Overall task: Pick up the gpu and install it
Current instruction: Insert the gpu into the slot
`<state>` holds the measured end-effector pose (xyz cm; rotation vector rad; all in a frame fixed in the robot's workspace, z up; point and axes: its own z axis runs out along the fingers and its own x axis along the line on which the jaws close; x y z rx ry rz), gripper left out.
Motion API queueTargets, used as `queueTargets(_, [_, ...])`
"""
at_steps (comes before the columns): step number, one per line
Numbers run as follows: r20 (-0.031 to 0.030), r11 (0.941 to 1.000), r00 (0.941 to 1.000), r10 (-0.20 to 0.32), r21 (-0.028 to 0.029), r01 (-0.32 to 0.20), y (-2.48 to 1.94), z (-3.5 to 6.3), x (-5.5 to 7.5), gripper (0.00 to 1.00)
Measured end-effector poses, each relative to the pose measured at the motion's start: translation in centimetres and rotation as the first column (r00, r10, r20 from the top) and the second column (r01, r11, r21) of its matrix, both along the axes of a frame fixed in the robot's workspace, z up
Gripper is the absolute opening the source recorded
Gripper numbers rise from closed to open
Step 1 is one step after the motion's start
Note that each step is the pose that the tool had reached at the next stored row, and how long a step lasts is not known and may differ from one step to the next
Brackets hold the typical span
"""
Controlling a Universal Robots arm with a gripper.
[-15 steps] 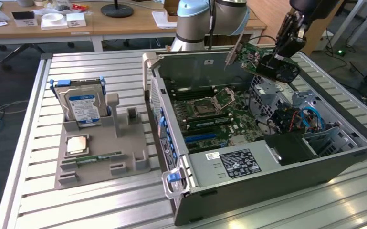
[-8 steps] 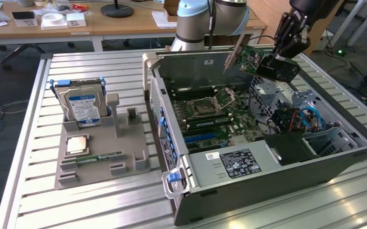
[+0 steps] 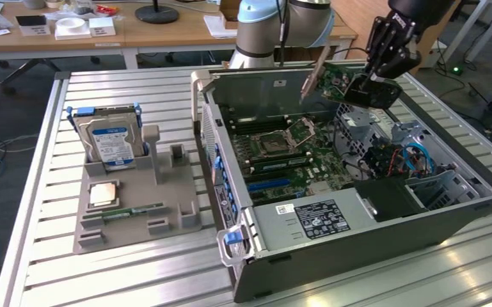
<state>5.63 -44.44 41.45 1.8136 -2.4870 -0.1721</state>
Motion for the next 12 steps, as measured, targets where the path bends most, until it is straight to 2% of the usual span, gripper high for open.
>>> queueTargets(3, [0.0000,0.9994,0.9994,0.036,-0.0003,-0.036,0.01,0.00,0.00,0.26])
queueTargets(9, [-0.0003,0.9958,0.9958,0.092,-0.0053,-0.092,0.06,0.00,0.00,0.26])
queueTargets(12, [-0.0004,0.9953,0.9953,0.096,-0.0059,-0.096,0.06,0.01,0.00,0.26])
